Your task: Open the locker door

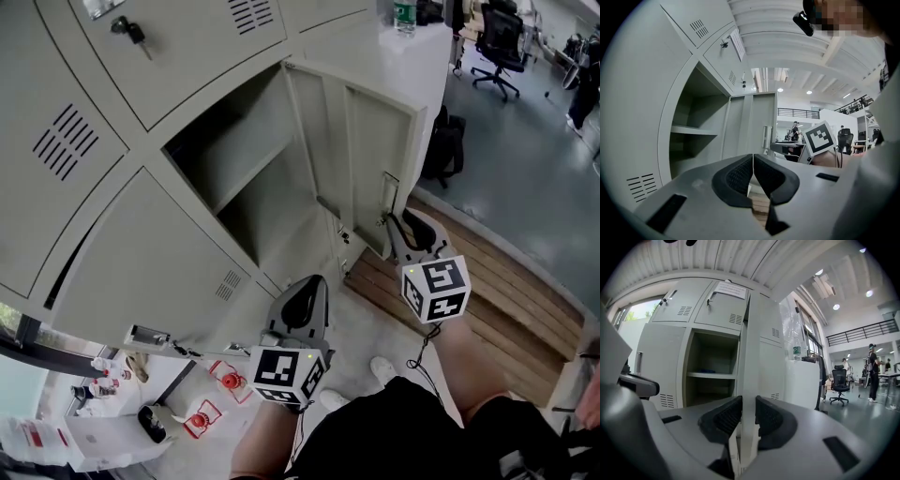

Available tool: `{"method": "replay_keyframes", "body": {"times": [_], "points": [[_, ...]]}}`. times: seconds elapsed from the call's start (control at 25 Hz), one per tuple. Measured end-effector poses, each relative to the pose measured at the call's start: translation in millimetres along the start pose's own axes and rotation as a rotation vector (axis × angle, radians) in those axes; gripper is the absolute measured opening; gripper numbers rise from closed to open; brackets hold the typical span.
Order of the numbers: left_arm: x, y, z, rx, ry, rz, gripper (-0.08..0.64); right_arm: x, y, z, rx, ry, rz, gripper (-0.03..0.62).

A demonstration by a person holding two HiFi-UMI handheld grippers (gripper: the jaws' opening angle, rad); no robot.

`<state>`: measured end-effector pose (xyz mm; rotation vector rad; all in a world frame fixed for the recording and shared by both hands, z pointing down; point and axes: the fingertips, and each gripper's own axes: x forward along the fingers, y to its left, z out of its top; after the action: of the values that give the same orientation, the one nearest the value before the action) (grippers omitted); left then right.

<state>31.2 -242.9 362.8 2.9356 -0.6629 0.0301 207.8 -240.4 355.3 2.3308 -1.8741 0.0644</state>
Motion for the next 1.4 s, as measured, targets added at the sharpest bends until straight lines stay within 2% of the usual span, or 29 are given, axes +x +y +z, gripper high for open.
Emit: {"method": "replay_keyframes", "body": {"times": [0.6,1.04,1.4], "points": [[52.7,-20.2,0.2,-0.004,-0.013,0.11,0.02,28.4,-66.0,-0.8,0.009,-0.01,0.068,0.14],[76.0,-33.0,-3.2,-0.013,-0.023,0.213,0.02,35.0,-77.0,0.6,-0.022,-0.045,0.183,0.141],[63.7,-40.2,-8.2,-0.007,-0.016,0.292,0.02,33.2,-74.7,-0.7,-0.042,-0.065,0.24,0.146]]}}
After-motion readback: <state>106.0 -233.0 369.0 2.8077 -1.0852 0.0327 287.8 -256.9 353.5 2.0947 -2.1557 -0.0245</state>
